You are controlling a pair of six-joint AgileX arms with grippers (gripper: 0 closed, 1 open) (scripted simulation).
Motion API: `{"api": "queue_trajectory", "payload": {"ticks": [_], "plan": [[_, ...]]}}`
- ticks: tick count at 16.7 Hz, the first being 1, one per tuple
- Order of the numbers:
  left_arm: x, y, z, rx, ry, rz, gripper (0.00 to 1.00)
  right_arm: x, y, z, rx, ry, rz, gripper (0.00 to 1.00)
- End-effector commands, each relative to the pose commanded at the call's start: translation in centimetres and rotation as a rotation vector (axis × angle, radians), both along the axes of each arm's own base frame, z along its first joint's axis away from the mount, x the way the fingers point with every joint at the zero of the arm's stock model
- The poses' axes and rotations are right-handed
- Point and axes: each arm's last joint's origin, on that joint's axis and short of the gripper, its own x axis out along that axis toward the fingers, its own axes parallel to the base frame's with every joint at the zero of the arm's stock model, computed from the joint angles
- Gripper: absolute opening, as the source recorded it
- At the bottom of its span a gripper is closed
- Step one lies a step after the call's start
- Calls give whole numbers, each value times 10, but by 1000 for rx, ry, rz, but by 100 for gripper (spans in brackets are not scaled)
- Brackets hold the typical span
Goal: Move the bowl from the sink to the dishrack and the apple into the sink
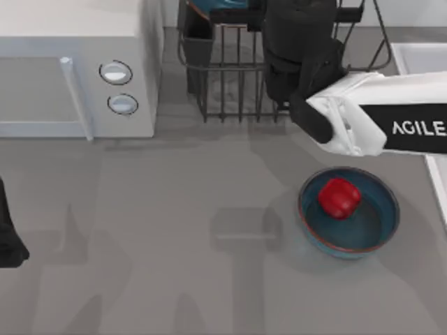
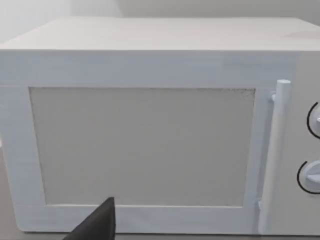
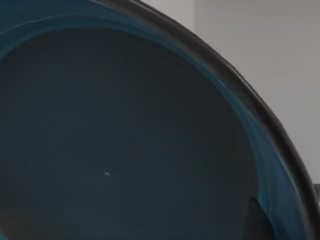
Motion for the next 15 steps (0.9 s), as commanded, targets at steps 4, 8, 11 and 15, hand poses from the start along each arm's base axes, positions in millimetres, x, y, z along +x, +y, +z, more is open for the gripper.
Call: {"api": "queue_trajectory", "payload": {"ticks": [4,8,11,15], "plan": [[0,0,0,0,0,0,100,0,0,0,0,0,0,45],[0,0,0,0,0,0,100,0,0,0,0,0,0,75],[0,0,0,0,0,0,100,0,0,0,0,0,0,98],[0,0,0,0,0,0,100,0,0,0,0,0,0,100]]}}
